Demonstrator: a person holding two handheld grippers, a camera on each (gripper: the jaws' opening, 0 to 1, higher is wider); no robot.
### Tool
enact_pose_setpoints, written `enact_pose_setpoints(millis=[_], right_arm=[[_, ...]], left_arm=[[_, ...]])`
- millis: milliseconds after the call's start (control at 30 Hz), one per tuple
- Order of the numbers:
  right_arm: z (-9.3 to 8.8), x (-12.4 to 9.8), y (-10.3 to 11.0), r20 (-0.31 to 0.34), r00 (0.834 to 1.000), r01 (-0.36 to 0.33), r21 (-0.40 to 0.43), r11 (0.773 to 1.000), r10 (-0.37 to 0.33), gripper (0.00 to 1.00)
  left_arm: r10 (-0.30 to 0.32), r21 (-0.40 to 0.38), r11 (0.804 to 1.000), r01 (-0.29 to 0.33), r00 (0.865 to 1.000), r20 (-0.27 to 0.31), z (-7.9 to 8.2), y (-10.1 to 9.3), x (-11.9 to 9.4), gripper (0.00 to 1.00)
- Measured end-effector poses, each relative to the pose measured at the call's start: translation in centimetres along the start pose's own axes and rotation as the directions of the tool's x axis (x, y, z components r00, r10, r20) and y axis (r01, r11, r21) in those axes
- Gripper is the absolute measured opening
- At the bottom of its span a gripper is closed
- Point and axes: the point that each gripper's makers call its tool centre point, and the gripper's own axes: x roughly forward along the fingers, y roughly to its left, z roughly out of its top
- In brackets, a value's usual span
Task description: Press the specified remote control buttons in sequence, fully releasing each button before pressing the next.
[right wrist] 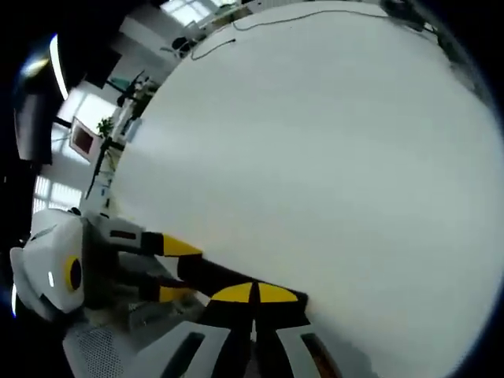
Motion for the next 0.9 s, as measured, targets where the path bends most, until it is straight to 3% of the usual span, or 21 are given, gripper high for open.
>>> enact_pose_setpoints(millis=[267,500,700,767,900], right_arm=[[-0.16,0.26,-0.13,-0.005,1.000,0.012,-0.022,1.000,-0.012,0.00],[-0.19,0.41,-0.02,0.006,0.999,0.039,-0.103,0.994,-0.039,0.00],[-0.13,0.51,-0.13,0.006,1.000,0.029,-0.126,0.992,-0.028,0.00],[-0.18,0.54,-0.03,-0.001,0.999,0.040,-0.177,0.983,-0.041,0.00],[-0.23,0.64,0.09,-0.011,0.993,0.108,-0.323,0.940,-0.118,0.00]], left_arm=[[0.000,0.001,1.000,0.000,1.000,-0.003,0.00,0.03,0.04,0.25],[-0.001,0.001,1.000,0.001,1.000,-0.005,0.00,0.05,0.05,0.25],[-0.002,0.000,1.000,0.002,1.000,-0.006,-0.02,0.01,0.06,0.25],[-0.002,0.000,1.000,0.002,1.000,-0.006,-0.03,0.00,0.06,0.25],[-0.002,-0.003,1.000,0.002,1.000,-0.006,-0.04,0.02,0.05,0.25]])
